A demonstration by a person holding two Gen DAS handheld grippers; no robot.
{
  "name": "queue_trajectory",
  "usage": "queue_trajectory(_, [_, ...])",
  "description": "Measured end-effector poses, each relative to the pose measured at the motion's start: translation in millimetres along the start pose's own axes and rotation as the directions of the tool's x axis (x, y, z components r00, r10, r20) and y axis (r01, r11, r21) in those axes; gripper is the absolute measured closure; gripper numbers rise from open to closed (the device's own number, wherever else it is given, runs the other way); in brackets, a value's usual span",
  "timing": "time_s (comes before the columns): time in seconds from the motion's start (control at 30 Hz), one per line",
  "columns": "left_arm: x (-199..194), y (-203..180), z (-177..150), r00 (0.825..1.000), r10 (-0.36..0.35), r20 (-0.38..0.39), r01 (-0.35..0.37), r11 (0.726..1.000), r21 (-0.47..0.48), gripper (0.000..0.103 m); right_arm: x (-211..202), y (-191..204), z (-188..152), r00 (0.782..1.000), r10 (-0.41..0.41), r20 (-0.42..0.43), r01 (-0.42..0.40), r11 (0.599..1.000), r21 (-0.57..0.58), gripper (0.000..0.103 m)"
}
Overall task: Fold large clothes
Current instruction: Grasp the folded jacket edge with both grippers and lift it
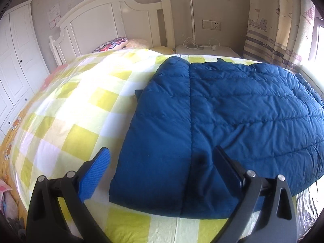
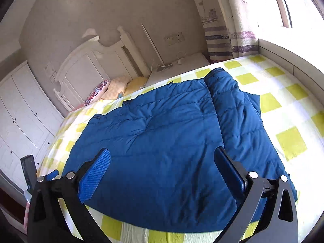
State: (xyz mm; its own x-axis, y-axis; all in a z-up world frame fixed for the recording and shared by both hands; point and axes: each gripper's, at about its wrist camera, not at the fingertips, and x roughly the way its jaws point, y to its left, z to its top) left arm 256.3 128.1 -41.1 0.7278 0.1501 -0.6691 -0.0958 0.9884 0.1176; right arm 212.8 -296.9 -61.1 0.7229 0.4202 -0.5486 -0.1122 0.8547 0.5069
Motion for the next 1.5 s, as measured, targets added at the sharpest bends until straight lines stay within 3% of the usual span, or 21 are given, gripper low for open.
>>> queue_trajectory(0.13, [-14,-26,42,0.992,-0.095,0.079,0.09,0.994,0.057,0.002,-31,-38,-47,0.997,-0.014,-0.075,0.025,0.989,0.146,0.005])
queue_trajectory(0.27, [21,-76,92,0.993,-0.07,0.095,0.05,0.978,0.2,0.002,-25,-50,-60,0.996,-0.01,-0.094,0.031,0.973,0.229,0.005])
queue_trajectory(0.43, [106,-109,122,1.0,-0.001,-0.022,0.007,0.961,0.275,0.002,8,-45,-36,0.996,0.005,-0.084,0.012,0.979,0.203,0.004])
queue_trajectory(0.5, [136,-109,116,0.994,-0.025,-0.103,0.051,0.964,0.259,0.002,25,-43,-23,0.998,-0.002,-0.063,0.015,0.979,0.204,0.004])
queue_trajectory(0.57, [143,-101,115,0.991,-0.059,-0.117,0.083,0.975,0.207,0.002,41,-45,-8,0.999,0.004,-0.041,0.005,0.974,0.228,0.004])
queue_trajectory(0.73, [148,-104,109,0.994,-0.026,-0.105,0.049,0.973,0.224,0.002,70,-45,19,0.997,-0.054,0.053,0.035,0.949,0.313,0.004])
queue_trajectory(0.8, [150,-103,109,0.995,-0.001,-0.104,0.024,0.976,0.215,0.002,73,-51,19,0.994,-0.025,0.102,-0.01,0.943,0.334,0.023])
queue_trajectory(0.83, [151,-101,110,0.994,0.005,-0.106,0.017,0.978,0.207,0.002,72,-59,17,0.991,0.016,0.132,-0.061,0.935,0.348,0.042])
queue_trajectory(0.87, [151,-99,110,0.994,0.004,-0.108,0.017,0.98,0.198,0.002,67,-63,16,0.987,0.037,0.156,-0.092,0.927,0.363,0.052])
queue_trajectory(0.93, [149,-99,110,0.995,0.01,-0.097,0.01,0.979,0.202,0.002,52,-57,15,0.981,0.026,0.192,-0.084,0.95,0.302,0.063])
queue_trajectory(1.1, [117,-117,107,0.999,0.043,0.012,-0.045,0.951,0.307,0.003,14,-42,3,0.972,0.015,0.235,-0.07,0.971,0.23,0.066])
queue_trajectory(1.2, [86,-134,124,0.998,-0.026,0.056,0.008,0.955,0.296,0.002,-1,-44,-12,0.976,0.016,0.216,-0.064,0.974,0.218,0.066])
queue_trajectory(1.27, [79,-154,139,0.997,-0.032,0.072,0.008,0.95,0.312,0.002,-13,-47,-20,0.976,0.022,0.219,-0.072,0.972,0.224,0.066])
queue_trajectory(1.37, [108,-193,146,0.995,0.087,0.042,-0.097,0.913,0.395,0.002,-31,-49,-24,0.973,0.009,0.233,-0.064,0.972,0.226,0.066])
queue_trajectory(1.43, [141,-214,132,0.995,0.098,-0.033,-0.073,0.892,0.447,0.002,-37,-52,-20,0.972,0.001,0.234,-0.055,0.973,0.226,0.066])
queue_trajectory(1.5, [140,-217,126,0.995,0.098,0.007,-0.092,0.893,0.44,0.002,-38,-51,-18,0.974,-0.013,0.227,-0.039,0.974,0.222,0.066])
